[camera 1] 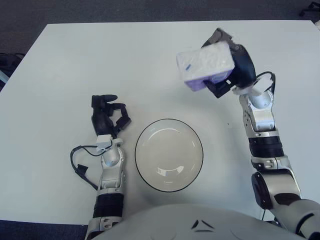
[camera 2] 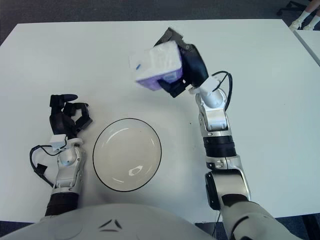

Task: Put the tissue paper into the plate.

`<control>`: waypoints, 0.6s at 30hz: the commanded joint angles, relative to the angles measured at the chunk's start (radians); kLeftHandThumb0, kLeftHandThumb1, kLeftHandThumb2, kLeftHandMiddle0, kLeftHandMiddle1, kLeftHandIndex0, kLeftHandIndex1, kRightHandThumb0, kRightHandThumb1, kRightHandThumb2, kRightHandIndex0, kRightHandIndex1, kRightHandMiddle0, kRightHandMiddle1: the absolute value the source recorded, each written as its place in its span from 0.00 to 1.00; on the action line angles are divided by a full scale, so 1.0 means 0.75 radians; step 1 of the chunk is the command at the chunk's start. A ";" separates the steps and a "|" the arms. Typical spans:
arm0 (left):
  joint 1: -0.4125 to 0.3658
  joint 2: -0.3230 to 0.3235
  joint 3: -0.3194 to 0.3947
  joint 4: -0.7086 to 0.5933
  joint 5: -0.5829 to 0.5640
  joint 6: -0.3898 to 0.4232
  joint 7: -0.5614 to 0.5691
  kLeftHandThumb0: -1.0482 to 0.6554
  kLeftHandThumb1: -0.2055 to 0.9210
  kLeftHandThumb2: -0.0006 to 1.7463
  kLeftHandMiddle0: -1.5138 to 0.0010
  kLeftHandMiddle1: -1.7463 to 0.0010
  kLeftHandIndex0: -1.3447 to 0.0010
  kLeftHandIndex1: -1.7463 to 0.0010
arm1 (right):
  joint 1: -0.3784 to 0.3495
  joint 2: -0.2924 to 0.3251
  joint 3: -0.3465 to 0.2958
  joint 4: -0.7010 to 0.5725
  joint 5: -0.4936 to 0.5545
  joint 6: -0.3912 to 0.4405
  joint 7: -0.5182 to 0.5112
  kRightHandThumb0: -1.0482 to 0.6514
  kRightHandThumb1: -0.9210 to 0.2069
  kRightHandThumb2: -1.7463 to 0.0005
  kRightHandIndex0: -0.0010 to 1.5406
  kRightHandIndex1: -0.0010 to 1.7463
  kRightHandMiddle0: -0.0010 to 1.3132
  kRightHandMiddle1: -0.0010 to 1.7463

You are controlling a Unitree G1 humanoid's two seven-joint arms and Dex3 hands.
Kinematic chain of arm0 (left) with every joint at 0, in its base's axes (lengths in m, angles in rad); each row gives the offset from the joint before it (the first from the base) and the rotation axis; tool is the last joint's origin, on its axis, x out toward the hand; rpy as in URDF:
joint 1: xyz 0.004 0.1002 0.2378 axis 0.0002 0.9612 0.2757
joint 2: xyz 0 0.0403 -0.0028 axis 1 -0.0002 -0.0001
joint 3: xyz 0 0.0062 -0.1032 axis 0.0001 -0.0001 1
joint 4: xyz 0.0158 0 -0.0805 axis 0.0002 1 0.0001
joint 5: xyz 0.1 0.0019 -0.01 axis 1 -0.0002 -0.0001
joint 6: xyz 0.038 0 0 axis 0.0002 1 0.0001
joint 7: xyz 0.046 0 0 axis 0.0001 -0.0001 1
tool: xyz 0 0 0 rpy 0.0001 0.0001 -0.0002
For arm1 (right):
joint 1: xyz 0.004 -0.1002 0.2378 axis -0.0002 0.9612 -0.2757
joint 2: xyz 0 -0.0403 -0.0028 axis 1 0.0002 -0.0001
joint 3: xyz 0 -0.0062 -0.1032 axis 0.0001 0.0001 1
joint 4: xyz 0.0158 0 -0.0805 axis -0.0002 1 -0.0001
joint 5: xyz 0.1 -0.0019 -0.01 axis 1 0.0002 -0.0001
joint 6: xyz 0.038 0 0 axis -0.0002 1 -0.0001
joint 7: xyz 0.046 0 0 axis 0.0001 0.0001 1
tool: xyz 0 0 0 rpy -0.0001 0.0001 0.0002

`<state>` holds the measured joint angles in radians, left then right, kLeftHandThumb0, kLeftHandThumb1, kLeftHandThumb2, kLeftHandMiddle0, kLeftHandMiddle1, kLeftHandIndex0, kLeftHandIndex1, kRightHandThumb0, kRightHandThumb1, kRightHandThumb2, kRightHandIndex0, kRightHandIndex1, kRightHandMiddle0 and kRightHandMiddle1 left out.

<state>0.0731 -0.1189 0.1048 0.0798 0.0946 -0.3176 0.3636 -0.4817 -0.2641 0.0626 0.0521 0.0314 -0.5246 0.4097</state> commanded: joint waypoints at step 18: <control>0.074 -0.006 -0.002 0.185 -0.015 -0.031 -0.037 0.61 0.63 0.59 0.63 0.14 0.76 0.00 | 0.124 -0.173 0.331 -0.117 -0.112 -0.555 0.239 0.62 0.82 0.05 0.58 0.95 0.47 1.00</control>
<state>0.0626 -0.1161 0.1057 0.1217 0.0749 -0.3538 0.3389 -0.3983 -0.3827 0.3020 -0.0116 -0.0589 -0.9193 0.5870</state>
